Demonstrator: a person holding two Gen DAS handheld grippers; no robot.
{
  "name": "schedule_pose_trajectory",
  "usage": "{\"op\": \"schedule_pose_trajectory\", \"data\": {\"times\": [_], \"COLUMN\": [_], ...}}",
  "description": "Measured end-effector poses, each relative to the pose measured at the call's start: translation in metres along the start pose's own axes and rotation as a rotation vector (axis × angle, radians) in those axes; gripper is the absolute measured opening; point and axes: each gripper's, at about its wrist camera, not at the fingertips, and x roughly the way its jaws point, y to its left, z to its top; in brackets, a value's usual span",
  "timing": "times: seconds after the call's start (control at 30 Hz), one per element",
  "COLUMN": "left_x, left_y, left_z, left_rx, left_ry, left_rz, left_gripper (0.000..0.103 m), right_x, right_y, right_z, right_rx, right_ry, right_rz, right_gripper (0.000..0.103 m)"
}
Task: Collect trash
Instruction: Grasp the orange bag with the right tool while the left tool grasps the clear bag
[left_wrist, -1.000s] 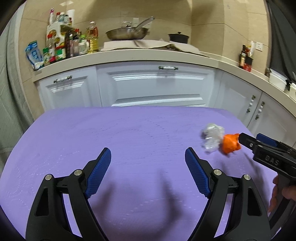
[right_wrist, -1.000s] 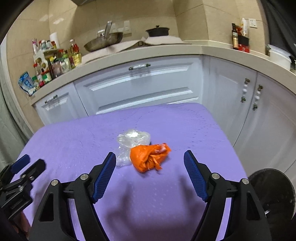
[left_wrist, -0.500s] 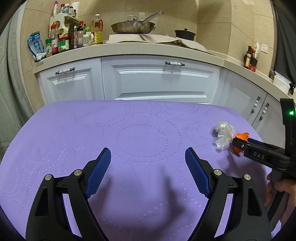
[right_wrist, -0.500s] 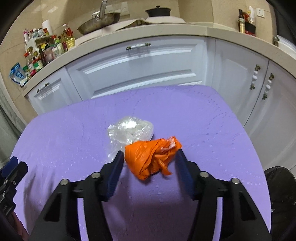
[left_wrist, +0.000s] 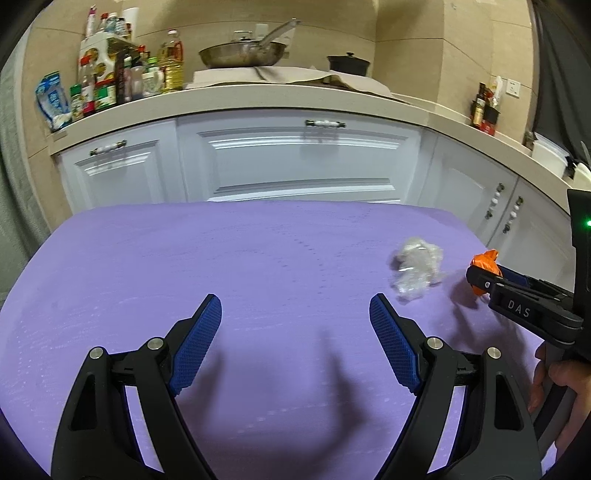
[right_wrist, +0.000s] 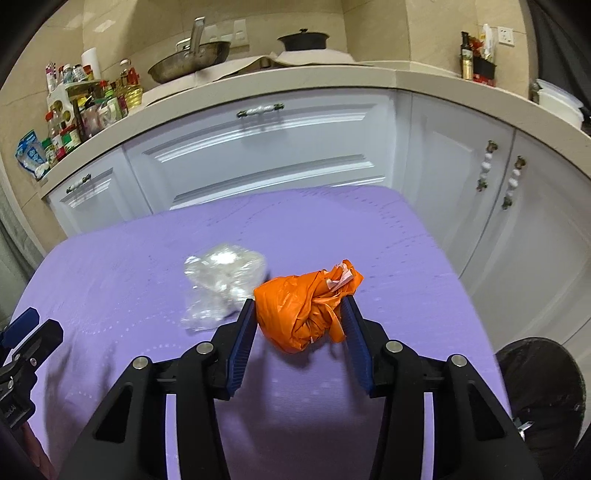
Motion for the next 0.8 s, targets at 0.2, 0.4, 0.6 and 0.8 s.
{"op": "schedule_pose_trajectory", "data": {"times": [0.2, 0.4, 0.6, 0.8], "left_x": [0.007, 0.019, 0.035, 0.051], "left_y": [-0.031, -0.067, -0.096, -0.117], "left_z": [0.003, 0.004, 0.005, 0.012], "left_rx": [0.037, 0.085, 0.124, 0.150], "left_ry": [-0.001, 0.008, 0.024, 0.023], "left_rz": [-0.027, -0.048, -0.055, -0.048], "left_gripper": [0.080, 0.080, 0.080, 0.080], "right_x": [-0.011, -0.019, -0.025, -0.028], "right_y": [-0.025, -0.055, -0.082, -0.104], "right_z": [-0.001, -0.004, -0.008, -0.010], "right_rx": [0.013, 0.056, 0.086, 0.112], "right_ry": [-0.026, -0.038, -0.044, -0.051], "right_rz": [-0.034, -0.059, -0.080, -0.092], "right_gripper": [0.047, 0.047, 0.047, 0.047]}}
